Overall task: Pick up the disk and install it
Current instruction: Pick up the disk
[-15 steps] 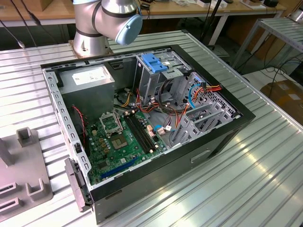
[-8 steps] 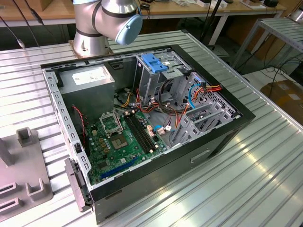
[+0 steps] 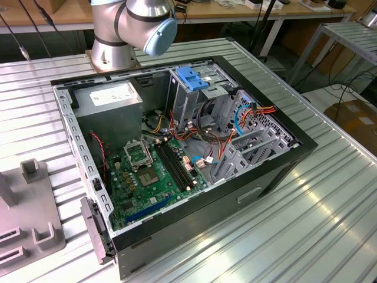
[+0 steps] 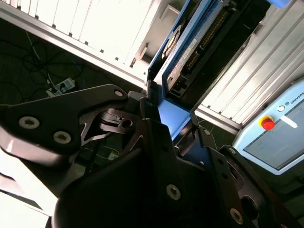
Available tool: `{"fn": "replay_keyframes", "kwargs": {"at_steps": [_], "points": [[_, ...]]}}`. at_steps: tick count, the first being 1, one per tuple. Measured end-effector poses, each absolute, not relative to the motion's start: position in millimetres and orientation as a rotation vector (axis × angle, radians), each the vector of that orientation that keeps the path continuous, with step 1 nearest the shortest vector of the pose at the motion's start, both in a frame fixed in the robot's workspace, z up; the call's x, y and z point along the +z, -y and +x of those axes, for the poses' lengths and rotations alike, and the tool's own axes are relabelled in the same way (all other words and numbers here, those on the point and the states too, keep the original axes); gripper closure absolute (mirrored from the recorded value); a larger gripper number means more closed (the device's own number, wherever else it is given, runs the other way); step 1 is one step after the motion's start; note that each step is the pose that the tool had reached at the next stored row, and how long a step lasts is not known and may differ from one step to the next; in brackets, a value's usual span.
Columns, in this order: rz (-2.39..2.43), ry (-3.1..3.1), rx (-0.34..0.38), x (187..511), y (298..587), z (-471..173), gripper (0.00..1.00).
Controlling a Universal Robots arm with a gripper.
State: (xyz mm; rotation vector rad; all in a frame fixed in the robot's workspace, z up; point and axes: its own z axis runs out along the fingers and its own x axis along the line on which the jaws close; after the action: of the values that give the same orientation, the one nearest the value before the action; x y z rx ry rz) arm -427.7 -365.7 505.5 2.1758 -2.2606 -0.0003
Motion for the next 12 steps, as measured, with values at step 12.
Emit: {"fn": "replay_keyframes", "kwargs": {"at_steps": [12], "points": [[2.176, 2.261, 0.000, 506, 366, -404, 0.63]]}}
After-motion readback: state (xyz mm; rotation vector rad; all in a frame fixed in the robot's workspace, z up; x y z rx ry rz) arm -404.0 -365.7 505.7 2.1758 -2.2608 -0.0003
